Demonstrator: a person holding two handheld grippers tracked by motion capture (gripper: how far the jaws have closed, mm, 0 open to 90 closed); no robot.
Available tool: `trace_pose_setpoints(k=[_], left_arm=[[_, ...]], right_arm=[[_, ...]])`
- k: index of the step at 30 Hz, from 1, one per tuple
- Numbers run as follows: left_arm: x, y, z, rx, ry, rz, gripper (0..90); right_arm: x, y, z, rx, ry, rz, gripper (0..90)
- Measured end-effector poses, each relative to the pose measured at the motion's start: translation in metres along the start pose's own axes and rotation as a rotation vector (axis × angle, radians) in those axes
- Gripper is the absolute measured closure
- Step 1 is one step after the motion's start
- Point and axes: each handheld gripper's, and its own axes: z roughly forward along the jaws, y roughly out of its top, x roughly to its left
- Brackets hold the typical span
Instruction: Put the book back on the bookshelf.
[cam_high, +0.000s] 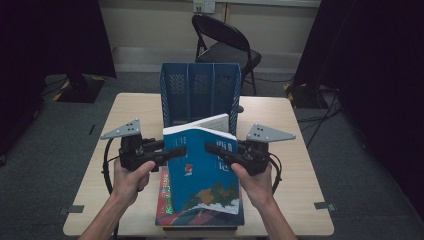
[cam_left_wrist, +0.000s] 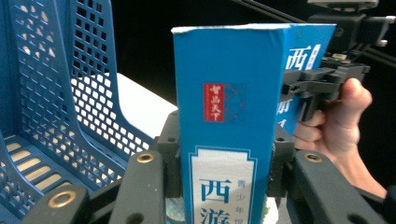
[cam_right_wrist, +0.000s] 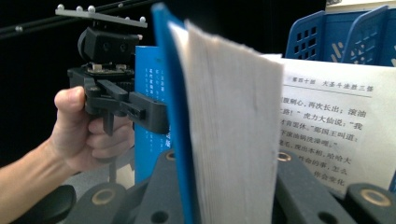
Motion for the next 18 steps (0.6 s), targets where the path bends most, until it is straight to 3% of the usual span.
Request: trace_pose_setpoints(k=[4,7,11,13,15,18], left_arm=[[-0.006,-0.008,-0.002,-0.023,0.030,0.034,59.2],[-0.009,-0.009,-0.002,-0.028,0.034,0.036,57.7],[-0.015,-0.007,0.011,0.008,0.042,0.071,52.5],[-0.016,-0.007,0.014,0.007,0.053,0.064,53.7],[-0.013,-0.007,0.015,0.012,0.034,0.060,54.3],[-0.018,-0.009,0.014,0.002,0.033,0.082,59.0]], right_arm=[[-0.002,-0.008,0.002,-0.002,0.025,0.001,76.7],[0.001,-0.010,-0.001,-0.013,0.018,-0.012,76.6],[0.002,-0.012,-0.004,-0.021,0.030,-0.006,76.6],[0.002,-0.013,-0.006,-0.019,0.029,-0.002,76.6],[0.002,-0.013,-0.007,-0.019,0.030,0.001,76.5],[-0.001,-0.020,-0.013,-0.041,0.023,0.013,71.9]])
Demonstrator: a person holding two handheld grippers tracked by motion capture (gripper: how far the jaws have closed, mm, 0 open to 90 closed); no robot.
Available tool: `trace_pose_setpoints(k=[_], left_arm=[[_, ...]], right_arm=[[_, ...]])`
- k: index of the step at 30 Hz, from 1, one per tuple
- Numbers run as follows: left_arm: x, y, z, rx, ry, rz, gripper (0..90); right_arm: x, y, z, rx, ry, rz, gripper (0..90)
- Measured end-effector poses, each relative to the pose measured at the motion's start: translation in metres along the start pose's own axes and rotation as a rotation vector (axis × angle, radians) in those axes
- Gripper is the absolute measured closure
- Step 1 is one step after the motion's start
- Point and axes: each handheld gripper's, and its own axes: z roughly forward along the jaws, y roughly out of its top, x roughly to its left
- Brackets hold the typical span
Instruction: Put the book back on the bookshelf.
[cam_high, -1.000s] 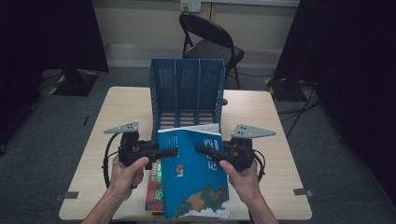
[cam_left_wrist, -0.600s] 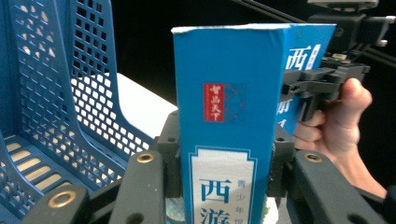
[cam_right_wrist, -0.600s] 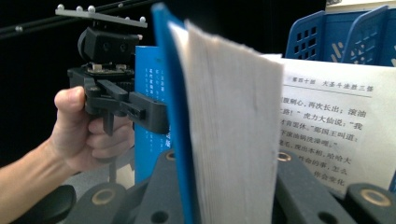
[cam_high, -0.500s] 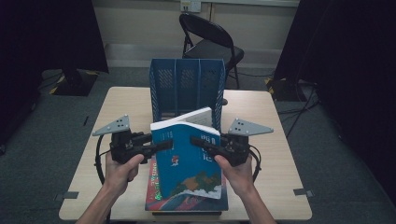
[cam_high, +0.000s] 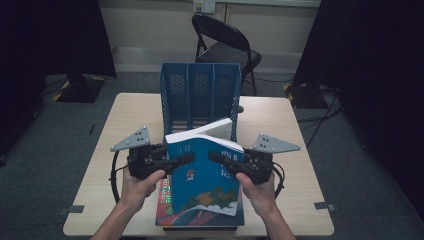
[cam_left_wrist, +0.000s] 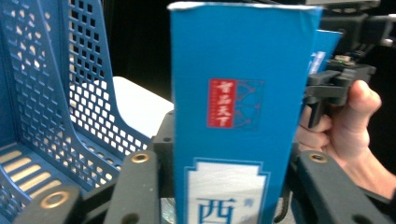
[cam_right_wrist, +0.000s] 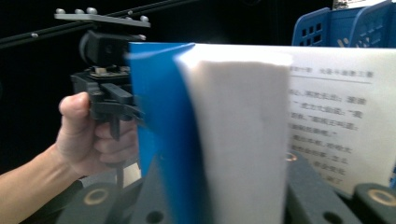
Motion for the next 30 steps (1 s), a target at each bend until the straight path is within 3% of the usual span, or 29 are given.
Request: trace_pose_setpoints(k=[4,7,8,12,15,17,20,24,27,29,30], left_arm=[[0.000,-0.002,-0.008,0.006,-0.016,-0.009,59.7],[-0.003,-0.001,-0.011,0.019,-0.017,0.012,60.1],[-0.007,-0.001,-0.012,0.024,-0.009,0.026,60.0],[-0.013,-0.003,-0.014,0.016,0.000,0.041,60.0],[-0.015,-0.003,-0.014,0.023,0.009,0.036,59.8],[-0.019,-0.004,-0.015,0.019,0.015,0.054,59.8],[-0.023,-0.007,-0.017,0.018,0.011,0.061,59.4],[-0.030,-0.009,-0.019,0.025,0.002,0.063,57.7],[-0.033,-0.013,-0.019,0.032,-0.011,0.074,54.7],[-0.038,-0.016,-0.012,0.078,0.042,0.117,56.9],[-0.039,-0.018,-0.011,0.076,0.056,0.115,58.2]], right_arm=[[0.001,-0.004,-0.006,0.010,-0.042,-0.036,63.9],[0.000,-0.007,-0.012,0.013,-0.066,-0.041,58.6],[-0.001,-0.011,-0.017,0.018,-0.093,-0.046,53.6],[-0.011,-0.019,-0.029,0.028,-0.157,-0.013,49.1],[-0.020,-0.026,-0.031,0.030,-0.138,0.009,45.4],[-0.024,-0.029,-0.028,0.046,-0.113,0.011,41.8],[-0.029,-0.033,-0.021,0.050,-0.033,0.038,38.3],[-0.022,-0.032,-0.022,0.073,-0.047,-0.002,39.5],[-0.019,-0.030,-0.024,0.083,-0.040,0.000,39.5],[-0.017,-0.029,-0.022,0.079,-0.026,-0.011,41.8],[-0.016,-0.029,-0.021,0.079,-0.025,-0.012,42.1]])
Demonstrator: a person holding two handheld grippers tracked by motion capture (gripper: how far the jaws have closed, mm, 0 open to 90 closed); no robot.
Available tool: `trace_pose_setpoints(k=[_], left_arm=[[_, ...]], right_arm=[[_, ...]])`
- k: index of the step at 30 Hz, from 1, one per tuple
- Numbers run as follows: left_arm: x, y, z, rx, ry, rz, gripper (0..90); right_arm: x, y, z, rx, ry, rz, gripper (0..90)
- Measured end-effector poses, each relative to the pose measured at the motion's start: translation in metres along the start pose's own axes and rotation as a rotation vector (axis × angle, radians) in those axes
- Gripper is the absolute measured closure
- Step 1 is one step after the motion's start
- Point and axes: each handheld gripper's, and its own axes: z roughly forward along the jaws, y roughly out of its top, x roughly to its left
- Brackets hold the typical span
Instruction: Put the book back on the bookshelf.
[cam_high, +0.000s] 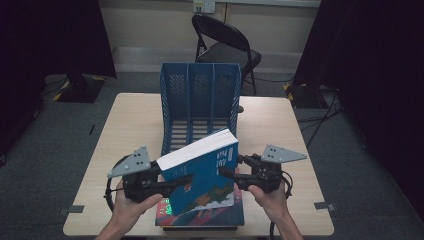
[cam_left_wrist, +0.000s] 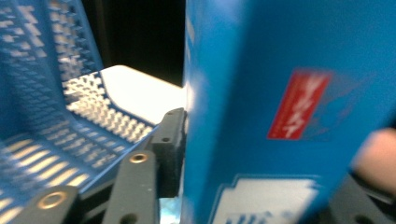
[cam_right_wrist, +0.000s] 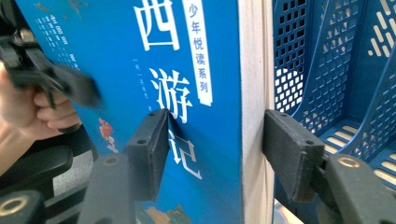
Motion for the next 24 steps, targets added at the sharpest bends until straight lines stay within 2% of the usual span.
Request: trace_pose_setpoints(k=[2,4,7,9,11,13,16,19,24], left_arm=[[0.001,-0.001,0.000,-0.007,-0.007,-0.014,58.0],[0.005,-0.002,0.000,-0.014,-0.021,-0.013,58.4],[0.005,-0.004,0.003,-0.020,-0.017,-0.003,58.4],[0.005,-0.006,0.013,-0.005,-0.010,0.007,57.8],[0.006,-0.005,0.016,0.002,-0.001,-0.013,57.8],[0.006,-0.005,0.015,0.010,0.000,-0.010,57.8],[0.004,-0.007,0.017,-0.012,0.012,0.001,58.2],[0.003,-0.007,0.018,-0.016,0.027,-0.014,58.2],[0.005,-0.007,0.021,-0.050,0.033,-0.023,57.3]], right_arm=[[0.001,0.000,0.000,0.003,-0.006,-0.008,42.0],[0.000,0.000,-0.002,0.004,0.000,-0.007,45.0],[0.000,-0.001,-0.002,0.002,0.001,-0.005,45.5],[-0.001,0.000,-0.001,0.008,0.001,0.001,45.5],[0.000,0.000,-0.001,0.011,-0.003,-0.001,45.7],[0.000,0.000,-0.001,0.011,-0.007,-0.002,46.0],[0.000,0.001,0.000,0.016,-0.007,-0.002,45.9],[-0.001,0.000,0.000,0.013,-0.006,0.005,46.4],[-0.002,0.001,0.001,0.018,-0.017,0.008,47.0]])
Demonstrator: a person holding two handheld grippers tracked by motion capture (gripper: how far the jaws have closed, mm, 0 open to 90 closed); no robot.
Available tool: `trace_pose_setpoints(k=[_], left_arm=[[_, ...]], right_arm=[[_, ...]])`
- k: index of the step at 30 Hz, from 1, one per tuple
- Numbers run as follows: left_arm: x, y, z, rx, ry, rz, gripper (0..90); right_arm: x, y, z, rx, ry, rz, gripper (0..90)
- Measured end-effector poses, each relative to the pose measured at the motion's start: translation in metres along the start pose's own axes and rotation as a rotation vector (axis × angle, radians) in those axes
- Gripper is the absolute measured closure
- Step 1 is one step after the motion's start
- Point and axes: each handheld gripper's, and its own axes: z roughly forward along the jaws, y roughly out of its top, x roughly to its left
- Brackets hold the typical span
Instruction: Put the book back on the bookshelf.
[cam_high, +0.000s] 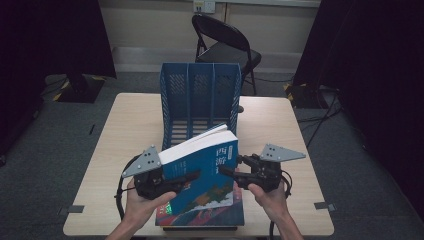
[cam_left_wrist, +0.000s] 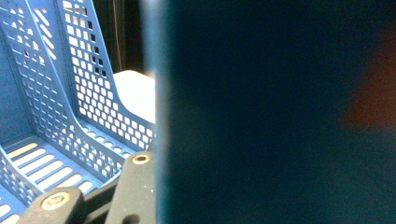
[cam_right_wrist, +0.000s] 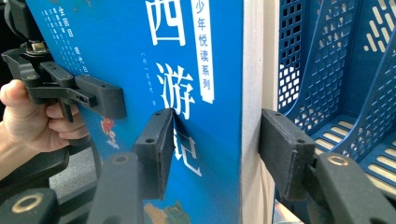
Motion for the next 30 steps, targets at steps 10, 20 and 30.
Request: trace_pose_setpoints(k=[10,20,30], left_arm=[[0.0012,0.0012,0.0004,0.013,0.021,0.005,60.0],[0.0032,0.0008,-0.0018,0.013,-0.015,-0.003,58.8],[0.0056,0.0030,0.0007,0.021,0.006,0.001,60.7]], right_arm=[[-0.0025,0.0000,0.0013,-0.001,0.006,0.018,50.7],[0.0003,0.0021,0.0000,0.009,0.007,0.009,48.9],[-0.0082,0.0019,0.0024,0.016,0.002,0.011,46.4]])
